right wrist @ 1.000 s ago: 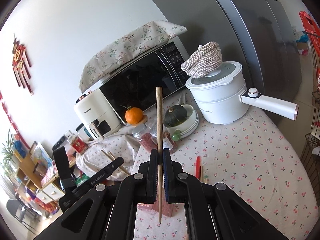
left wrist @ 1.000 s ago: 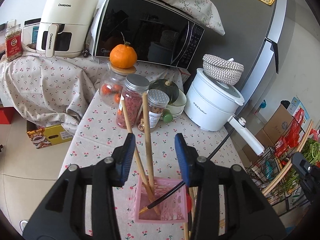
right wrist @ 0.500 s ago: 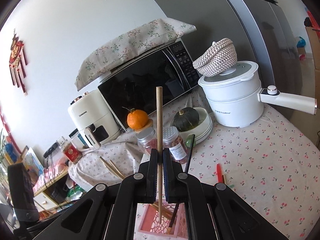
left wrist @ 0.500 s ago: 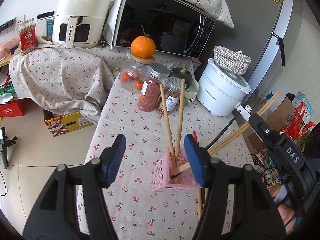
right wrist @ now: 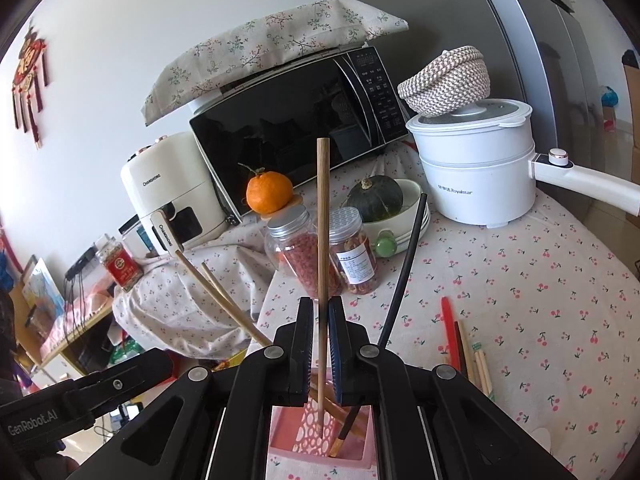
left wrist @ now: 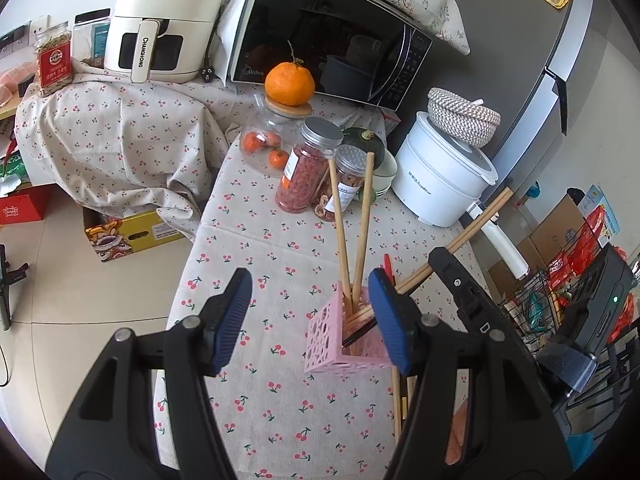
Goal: Organize utensils
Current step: 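Lower the right gripper's wooden chopstick into the pink basket and open it, then move both grippers over the remaining utensils on the table, then close the left gripper on the paper-wrapped chopsticks and lift them, then hold the wrapped chopsticks up with the left gripper while the right gripper grasps a wooden chopstick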
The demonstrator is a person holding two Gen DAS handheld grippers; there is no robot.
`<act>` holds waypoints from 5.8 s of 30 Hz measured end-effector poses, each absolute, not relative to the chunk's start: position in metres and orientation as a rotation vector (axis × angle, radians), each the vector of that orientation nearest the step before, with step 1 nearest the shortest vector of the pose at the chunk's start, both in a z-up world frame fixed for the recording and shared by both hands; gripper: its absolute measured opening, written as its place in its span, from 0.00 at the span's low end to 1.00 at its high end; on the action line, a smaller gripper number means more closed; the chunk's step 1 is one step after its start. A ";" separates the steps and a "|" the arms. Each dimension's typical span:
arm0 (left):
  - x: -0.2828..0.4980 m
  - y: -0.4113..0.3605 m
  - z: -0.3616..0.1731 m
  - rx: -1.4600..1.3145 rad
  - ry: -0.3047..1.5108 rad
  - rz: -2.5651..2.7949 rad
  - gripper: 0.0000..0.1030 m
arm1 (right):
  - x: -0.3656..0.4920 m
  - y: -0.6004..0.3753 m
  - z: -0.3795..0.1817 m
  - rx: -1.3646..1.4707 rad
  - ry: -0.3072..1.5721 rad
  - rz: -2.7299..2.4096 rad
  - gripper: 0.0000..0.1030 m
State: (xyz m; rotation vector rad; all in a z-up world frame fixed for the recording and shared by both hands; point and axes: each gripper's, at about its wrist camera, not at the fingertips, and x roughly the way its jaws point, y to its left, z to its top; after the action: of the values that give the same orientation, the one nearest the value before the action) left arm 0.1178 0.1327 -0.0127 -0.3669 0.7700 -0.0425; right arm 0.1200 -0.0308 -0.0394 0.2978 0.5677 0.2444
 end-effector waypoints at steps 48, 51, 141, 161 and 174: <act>0.121 0.119 -0.029 -0.374 0.863 -0.088 0.60 | 0.143 -0.076 -0.005 0.335 0.606 0.322 0.20; 0.119 0.115 -0.030 -0.367 0.875 -0.103 0.60 | 0.136 -0.084 0.003 0.338 0.598 0.316 0.33; 0.113 -0.047 -0.029 -0.030 0.889 -0.417 0.06 | 0.095 -0.261 -0.072 0.277 1.136 -0.016 0.77; 0.091 0.037 -0.008 -0.167 0.757 -0.367 0.06 | 0.189 -0.153 -0.154 0.441 1.224 0.147 0.33; 0.096 0.053 -0.011 -0.210 0.776 -0.347 0.06 | 0.210 -0.127 -0.163 0.204 1.228 0.037 0.03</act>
State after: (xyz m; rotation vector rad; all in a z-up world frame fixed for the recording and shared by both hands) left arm 0.0959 0.0528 -0.0110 -0.2102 0.7760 -0.3469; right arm 0.2097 -0.1271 -0.1630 0.2044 1.2278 0.0372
